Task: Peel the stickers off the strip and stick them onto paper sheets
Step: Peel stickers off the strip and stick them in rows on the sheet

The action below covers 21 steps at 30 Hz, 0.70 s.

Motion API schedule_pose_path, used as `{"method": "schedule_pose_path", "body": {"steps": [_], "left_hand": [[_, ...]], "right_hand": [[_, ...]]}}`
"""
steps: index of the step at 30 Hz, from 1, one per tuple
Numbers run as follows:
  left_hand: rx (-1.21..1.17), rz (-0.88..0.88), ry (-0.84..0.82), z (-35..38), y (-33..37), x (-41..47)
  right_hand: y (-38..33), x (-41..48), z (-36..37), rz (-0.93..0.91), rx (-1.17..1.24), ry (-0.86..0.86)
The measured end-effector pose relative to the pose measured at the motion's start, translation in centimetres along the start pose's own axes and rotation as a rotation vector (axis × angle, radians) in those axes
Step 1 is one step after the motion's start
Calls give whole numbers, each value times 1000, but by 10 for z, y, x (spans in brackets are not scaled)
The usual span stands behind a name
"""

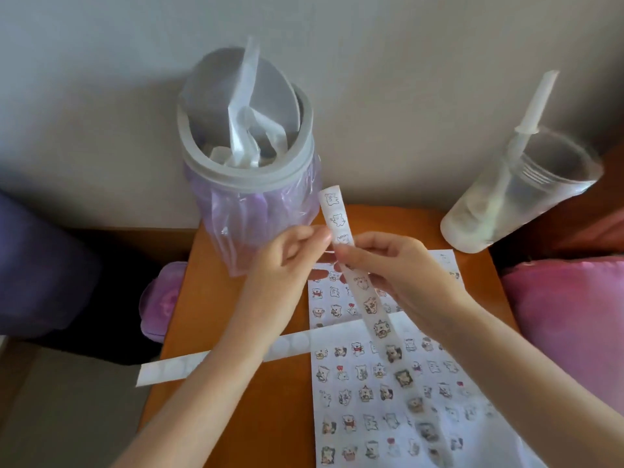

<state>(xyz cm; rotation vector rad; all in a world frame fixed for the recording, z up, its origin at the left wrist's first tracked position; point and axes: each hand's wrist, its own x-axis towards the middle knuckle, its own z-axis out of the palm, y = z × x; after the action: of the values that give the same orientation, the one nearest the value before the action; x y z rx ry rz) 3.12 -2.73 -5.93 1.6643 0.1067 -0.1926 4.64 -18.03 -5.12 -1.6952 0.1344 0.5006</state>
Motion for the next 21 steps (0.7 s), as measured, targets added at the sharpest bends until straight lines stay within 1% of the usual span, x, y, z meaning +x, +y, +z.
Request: {"method": "schedule_pose_path", "body": {"steps": [5, 9, 11, 13, 15, 18, 21], "left_hand": [[-104, 139, 109, 2, -11, -6], [-152, 183, 84, 3, -19, -17], [-139, 217, 78, 4, -19, -29], [-78, 253, 69, 3, -16, -42], [-40, 283, 57, 1, -11, -59], [-26, 318, 32, -3, -6, -85], [-31, 347, 1, -5, -1, -113]], "right_hand": [[15, -8, 10, -132, -51, -43], [25, -21, 15, -200, -64, -56], [27, -33, 19, -237, -100, -37], [28, -48, 20, -288, -137, 6], [27, -66, 20, -366, -149, 86], [24, -92, 22, -502, -91, 204], [20, -116, 31, -623, -55, 265]]}}
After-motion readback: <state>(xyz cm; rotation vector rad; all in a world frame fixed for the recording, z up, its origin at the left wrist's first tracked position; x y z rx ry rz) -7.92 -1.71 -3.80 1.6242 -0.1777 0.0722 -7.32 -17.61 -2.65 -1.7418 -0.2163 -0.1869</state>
